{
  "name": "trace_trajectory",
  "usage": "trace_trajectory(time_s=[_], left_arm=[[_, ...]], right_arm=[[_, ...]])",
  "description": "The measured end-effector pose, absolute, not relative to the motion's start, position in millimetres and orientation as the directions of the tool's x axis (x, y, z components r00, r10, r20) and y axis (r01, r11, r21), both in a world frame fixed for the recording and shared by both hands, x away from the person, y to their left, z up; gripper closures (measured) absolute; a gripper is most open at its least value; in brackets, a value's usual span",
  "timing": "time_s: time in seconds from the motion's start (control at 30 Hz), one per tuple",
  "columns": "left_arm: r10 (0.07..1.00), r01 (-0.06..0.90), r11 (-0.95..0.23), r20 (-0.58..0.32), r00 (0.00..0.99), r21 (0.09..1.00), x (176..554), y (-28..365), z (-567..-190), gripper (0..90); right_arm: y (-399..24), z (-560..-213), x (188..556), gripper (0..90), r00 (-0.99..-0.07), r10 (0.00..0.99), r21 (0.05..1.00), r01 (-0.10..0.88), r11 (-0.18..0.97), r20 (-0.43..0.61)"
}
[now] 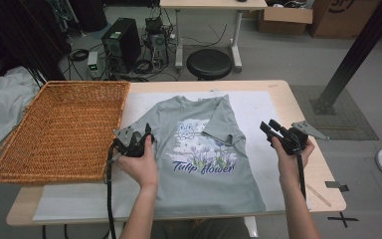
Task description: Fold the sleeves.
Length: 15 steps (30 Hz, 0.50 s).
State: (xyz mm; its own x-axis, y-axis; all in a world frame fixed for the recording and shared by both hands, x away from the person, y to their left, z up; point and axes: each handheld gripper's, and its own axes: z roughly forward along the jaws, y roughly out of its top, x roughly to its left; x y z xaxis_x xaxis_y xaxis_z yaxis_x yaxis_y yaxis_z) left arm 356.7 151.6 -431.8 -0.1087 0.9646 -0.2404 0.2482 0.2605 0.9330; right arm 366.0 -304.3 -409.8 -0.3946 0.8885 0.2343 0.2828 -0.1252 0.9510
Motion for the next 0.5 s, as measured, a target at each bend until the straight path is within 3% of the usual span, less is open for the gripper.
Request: trace_trajectory(time_s=[0.1, 0.37, 0.5], left_arm=[[0.957, 0.271, 0.286, -0.256, -0.139, 0.919, 368.0, 151.5, -436.5, 36.1], [0.984, 0.320, 0.177, -0.159, -0.082, 0.931, 390.4, 153.4, -439.7, 53.3], [0.993, 0.369, 0.109, -0.085, -0.080, 0.923, 403.8, 154.6, -439.7, 52.6]], right_arm=[[-305.8, -408.5, 364.0, 56.4, -0.405, 0.884, 0.954, 0.271, -0.128, 0.234], [-309.7, -403.1, 360.2, 56.3, -0.428, 0.874, 0.961, 0.243, -0.132, 0.229], [-308.3, -402.4, 359.1, 56.2, -0.440, 0.869, 0.964, 0.234, -0.131, 0.224]])
